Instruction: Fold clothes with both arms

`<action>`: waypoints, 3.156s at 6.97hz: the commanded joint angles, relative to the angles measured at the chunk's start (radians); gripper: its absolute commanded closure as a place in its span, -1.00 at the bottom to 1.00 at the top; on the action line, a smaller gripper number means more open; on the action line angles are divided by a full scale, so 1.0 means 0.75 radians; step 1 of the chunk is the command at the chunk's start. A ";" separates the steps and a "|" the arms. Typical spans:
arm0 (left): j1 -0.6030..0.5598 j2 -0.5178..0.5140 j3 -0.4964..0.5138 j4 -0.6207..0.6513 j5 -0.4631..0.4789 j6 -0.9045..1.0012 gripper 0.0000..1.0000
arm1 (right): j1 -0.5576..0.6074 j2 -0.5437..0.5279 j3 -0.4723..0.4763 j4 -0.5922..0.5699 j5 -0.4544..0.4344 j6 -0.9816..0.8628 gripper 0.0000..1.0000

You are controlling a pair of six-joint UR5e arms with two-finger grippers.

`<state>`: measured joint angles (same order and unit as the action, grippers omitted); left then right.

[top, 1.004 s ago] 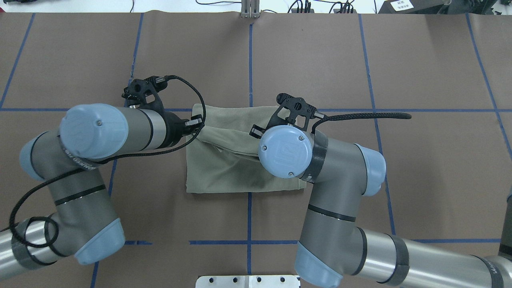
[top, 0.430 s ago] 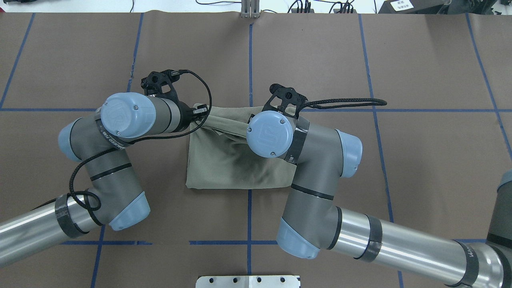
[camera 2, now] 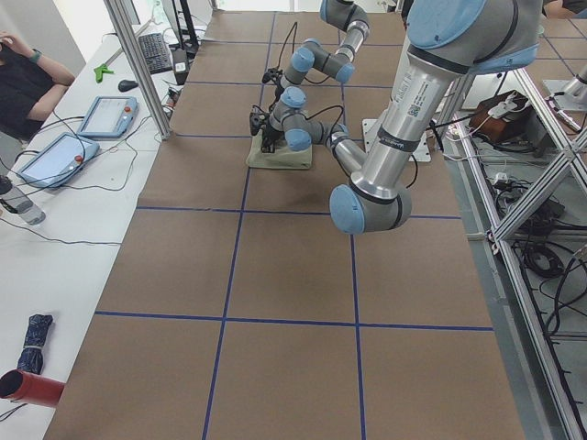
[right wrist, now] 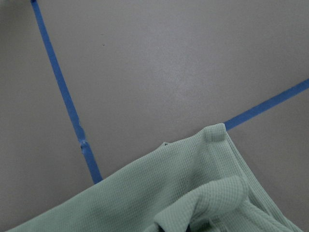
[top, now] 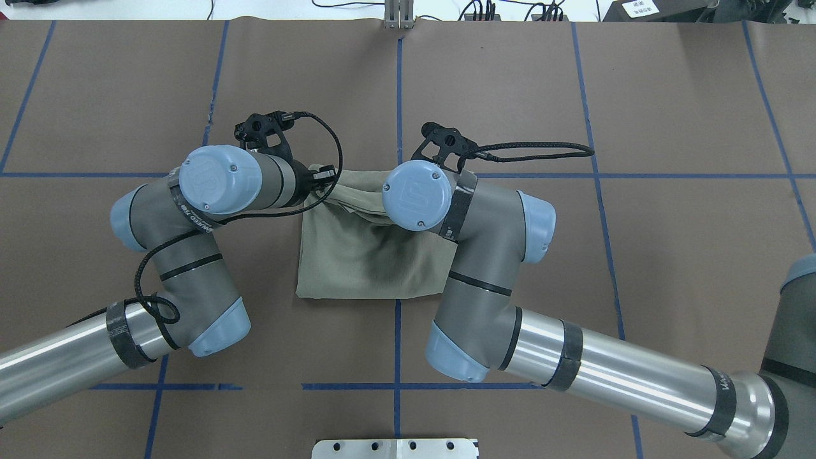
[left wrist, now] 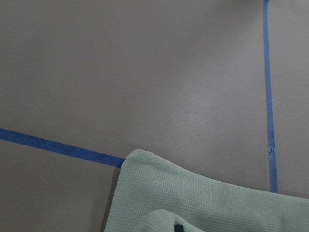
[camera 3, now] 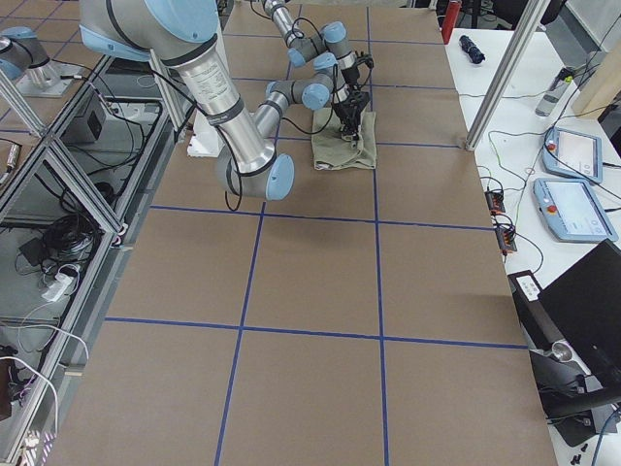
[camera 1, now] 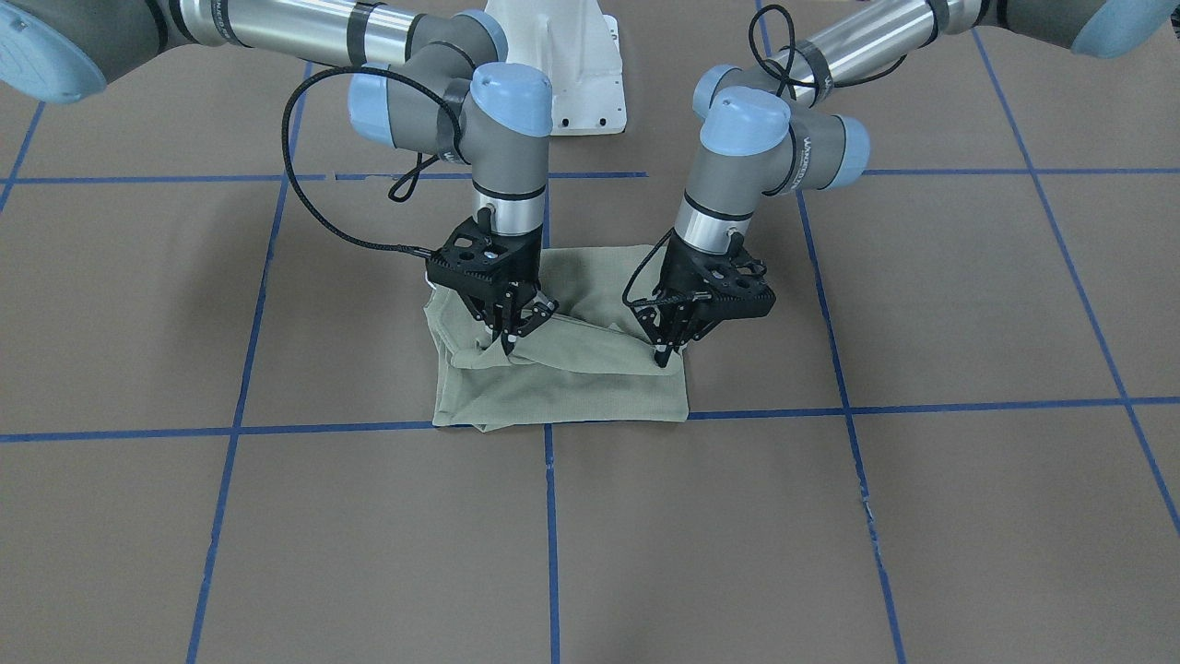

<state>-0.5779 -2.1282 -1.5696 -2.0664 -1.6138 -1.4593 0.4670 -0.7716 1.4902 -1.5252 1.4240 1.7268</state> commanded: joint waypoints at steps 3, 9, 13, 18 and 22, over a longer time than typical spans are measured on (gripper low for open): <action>-0.005 0.001 0.011 -0.038 -0.002 0.063 -0.27 | 0.024 0.004 -0.080 0.029 -0.009 -0.070 -0.98; -0.172 0.017 0.000 -0.073 -0.256 0.373 -1.00 | -0.070 0.002 0.052 0.019 0.071 -0.239 -1.00; -0.172 0.019 0.005 -0.073 -0.258 0.367 -1.00 | -0.075 -0.008 -0.050 0.023 -0.013 -0.396 -1.00; -0.170 0.046 -0.002 -0.096 -0.258 0.365 -1.00 | 0.283 0.141 -0.453 0.035 0.018 -0.647 -1.00; -0.160 0.046 0.000 -0.100 -0.258 0.365 -1.00 | 0.249 0.156 -0.441 0.219 0.189 -0.605 -1.00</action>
<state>-0.6997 -2.0941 -1.5695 -2.1401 -1.8070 -1.1858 0.6821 -0.6576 1.1587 -1.4110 1.5449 1.2391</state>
